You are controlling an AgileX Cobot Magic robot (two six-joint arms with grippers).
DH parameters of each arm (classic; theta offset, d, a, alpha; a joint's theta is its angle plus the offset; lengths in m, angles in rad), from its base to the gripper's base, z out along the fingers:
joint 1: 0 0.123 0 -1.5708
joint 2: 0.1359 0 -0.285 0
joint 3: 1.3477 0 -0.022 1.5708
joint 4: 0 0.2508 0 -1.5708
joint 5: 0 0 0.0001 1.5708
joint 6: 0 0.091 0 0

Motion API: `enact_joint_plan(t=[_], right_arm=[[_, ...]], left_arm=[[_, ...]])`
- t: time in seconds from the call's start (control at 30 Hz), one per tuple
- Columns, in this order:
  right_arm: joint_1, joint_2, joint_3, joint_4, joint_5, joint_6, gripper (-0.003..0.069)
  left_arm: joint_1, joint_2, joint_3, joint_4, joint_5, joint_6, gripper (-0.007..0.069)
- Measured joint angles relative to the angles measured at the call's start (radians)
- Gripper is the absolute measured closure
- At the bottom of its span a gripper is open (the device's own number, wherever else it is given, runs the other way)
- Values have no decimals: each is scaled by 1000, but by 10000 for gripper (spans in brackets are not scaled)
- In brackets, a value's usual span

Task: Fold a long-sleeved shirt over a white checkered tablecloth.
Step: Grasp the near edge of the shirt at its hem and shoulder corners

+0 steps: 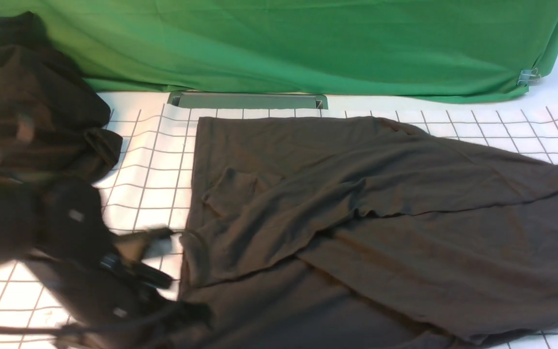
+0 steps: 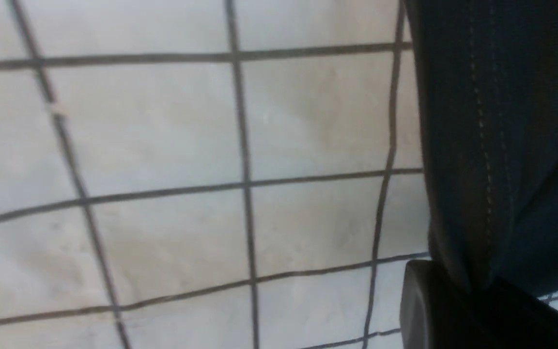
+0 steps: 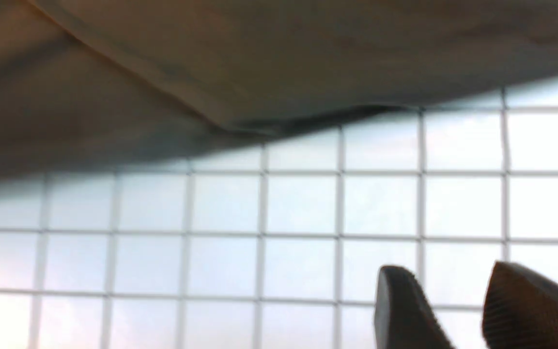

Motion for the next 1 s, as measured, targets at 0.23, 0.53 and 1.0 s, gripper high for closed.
enact_joint_plan(t=[0.23,0.53,1.0], right_arm=[[0,225,-33,-33,-42,-2,374],[0,501,-33,-70,-136,11,120],[34,769,-34,-66,-238,-6,132]], left_arm=[[236,-79,0,41,39,124,606],[322,-81,0,65,43,197,606],[322,-82,0,67,43,225,606]])
